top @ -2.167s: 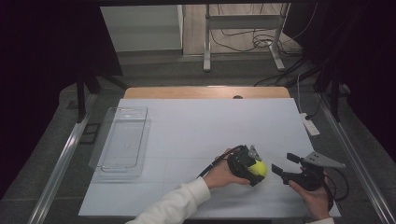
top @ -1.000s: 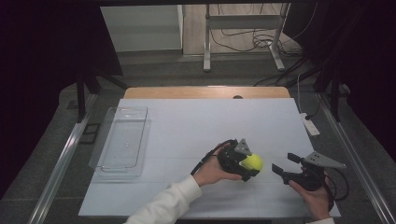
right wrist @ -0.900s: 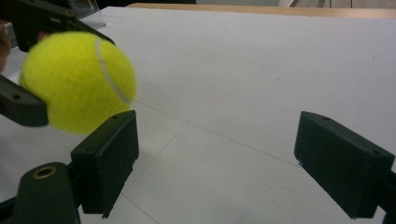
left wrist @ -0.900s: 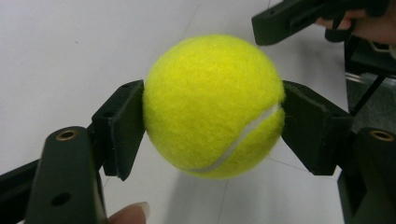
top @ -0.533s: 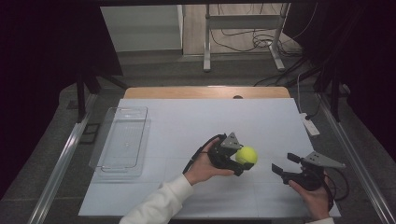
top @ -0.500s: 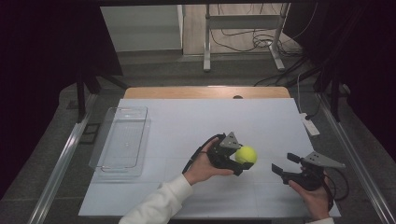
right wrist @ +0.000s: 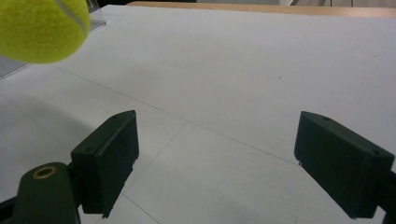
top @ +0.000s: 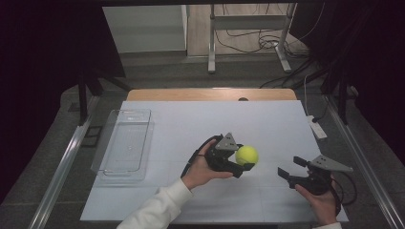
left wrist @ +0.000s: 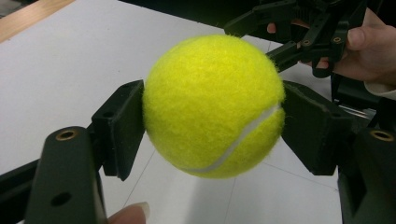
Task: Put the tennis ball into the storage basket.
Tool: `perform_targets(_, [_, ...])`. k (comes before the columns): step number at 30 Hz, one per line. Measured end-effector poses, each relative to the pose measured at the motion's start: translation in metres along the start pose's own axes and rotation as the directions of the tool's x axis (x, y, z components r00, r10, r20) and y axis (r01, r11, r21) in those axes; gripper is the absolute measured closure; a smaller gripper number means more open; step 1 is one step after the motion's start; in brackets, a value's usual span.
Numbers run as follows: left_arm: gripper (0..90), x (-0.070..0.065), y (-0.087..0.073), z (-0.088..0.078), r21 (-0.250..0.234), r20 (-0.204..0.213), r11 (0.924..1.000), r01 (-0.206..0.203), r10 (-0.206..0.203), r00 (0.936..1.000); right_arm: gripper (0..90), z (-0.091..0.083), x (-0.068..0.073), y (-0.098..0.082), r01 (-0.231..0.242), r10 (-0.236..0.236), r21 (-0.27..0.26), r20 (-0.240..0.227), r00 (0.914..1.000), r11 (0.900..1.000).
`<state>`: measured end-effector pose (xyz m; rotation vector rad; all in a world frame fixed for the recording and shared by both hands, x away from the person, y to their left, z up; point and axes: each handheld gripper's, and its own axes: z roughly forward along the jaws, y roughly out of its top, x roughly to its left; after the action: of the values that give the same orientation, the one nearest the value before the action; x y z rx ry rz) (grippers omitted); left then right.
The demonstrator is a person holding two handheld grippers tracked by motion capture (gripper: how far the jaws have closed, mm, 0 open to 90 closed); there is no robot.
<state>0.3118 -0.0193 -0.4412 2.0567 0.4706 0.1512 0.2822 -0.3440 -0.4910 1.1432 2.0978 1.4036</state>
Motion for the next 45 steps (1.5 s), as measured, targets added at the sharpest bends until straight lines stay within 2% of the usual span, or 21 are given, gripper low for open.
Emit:
perform_targets(23, [27.3, 0.009, -0.011, -0.025, -0.034, -0.037, 0.999, 0.029, -0.031, 0.9988, 14.0, 0.001, 0.001, 0.0, -0.002, 0.002, 0.004, -0.002, 1.0, 1.0])
perform_targets(45, [27.3, 0.02, -0.024, -0.046, -0.034, -0.081, 0.9982, 0.049, -0.051, 0.9954, 14.0, 0.001, 0.002, 0.0, 0.0, 0.0, 0.006, -0.006, 1.0, 1.0])
